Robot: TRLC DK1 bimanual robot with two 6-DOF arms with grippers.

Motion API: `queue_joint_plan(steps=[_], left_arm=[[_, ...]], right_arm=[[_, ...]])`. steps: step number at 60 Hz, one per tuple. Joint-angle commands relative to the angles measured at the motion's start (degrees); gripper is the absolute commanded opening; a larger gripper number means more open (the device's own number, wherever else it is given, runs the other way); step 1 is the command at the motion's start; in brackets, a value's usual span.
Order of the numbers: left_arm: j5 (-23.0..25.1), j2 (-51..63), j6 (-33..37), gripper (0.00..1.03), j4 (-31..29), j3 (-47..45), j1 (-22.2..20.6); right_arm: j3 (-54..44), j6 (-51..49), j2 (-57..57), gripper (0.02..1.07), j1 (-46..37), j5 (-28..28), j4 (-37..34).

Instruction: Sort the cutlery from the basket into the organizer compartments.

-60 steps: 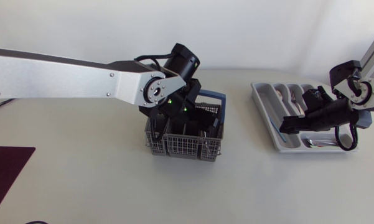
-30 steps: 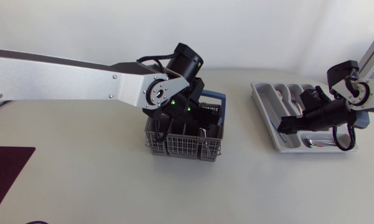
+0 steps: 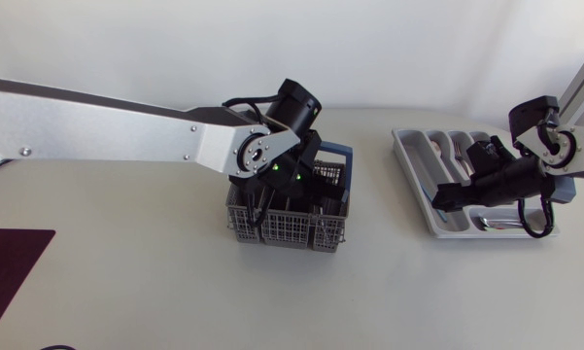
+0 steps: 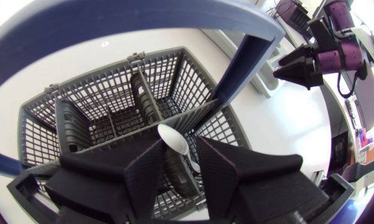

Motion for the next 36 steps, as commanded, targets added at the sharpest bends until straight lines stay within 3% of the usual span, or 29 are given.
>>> queue_joint_plan(steps=[1,13,36], left_arm=[[-0.4,1.2,-1.2,0.23,0.5,1.4,-0.5],[-0.5,0.7,-1.0,0.11,2.1,0.5,-0.8],[-1.9,0.2,0.2,0.04,3.7,-1.0,-1.7]], right_arm=[[-1.6,1.2,-1.0,0.89,0.5,0.5,0.6],[-1.8,1.1,-1.0,0.89,1.2,0.5,0.7],[-2.8,0.8,-1.5,0.89,2.2,0.5,1.3]])
